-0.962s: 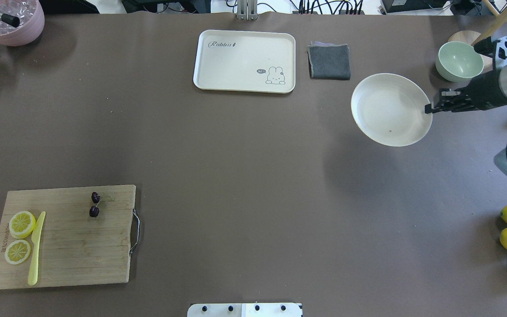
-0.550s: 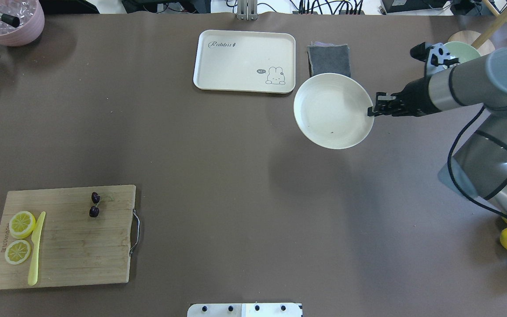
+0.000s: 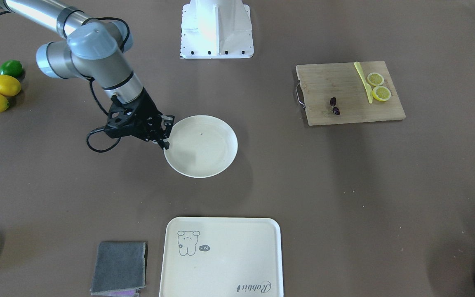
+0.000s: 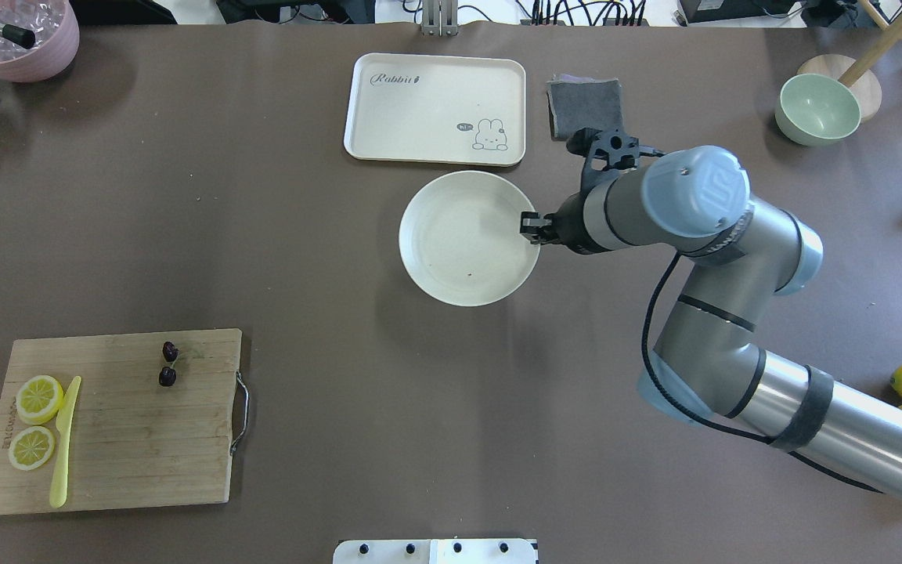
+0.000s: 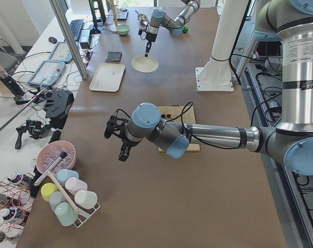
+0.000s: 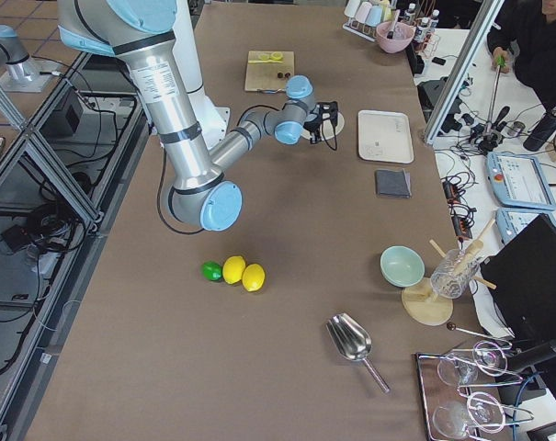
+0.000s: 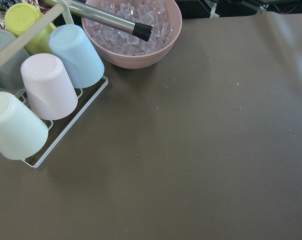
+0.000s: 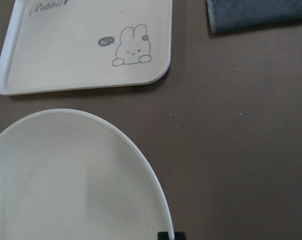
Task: Place red cherry on plate
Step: 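Drag the white plate by its rim toward the table center with the right gripper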
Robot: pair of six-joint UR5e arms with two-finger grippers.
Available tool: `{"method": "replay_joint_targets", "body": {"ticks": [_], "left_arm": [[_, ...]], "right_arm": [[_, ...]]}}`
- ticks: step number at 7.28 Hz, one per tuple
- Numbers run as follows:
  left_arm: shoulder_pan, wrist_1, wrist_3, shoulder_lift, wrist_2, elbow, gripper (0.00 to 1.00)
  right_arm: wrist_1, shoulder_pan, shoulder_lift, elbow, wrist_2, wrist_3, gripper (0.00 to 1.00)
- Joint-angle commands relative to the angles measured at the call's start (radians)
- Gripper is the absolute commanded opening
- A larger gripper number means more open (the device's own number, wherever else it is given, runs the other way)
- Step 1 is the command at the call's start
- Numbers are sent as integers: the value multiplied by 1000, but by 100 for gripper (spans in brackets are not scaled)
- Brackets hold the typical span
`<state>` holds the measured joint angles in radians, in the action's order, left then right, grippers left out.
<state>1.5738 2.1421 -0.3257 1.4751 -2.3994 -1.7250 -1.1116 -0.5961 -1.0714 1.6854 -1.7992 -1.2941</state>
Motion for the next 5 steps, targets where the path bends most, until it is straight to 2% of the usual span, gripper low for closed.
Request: {"method": "replay_joint_targets", "body": {"ticks": [1,4,5], "left_arm": [[0,4,-1,4,0,1,98],[0,4,-7,7,2,-1,98],[-5,5,-79,13,0,-10,98]], "right_arm": [[-60,80,60,-35,49,-60,0],[-63,101,86,-65,50,-67,0],[-63,107,85,-67,50,-67,0]]}}
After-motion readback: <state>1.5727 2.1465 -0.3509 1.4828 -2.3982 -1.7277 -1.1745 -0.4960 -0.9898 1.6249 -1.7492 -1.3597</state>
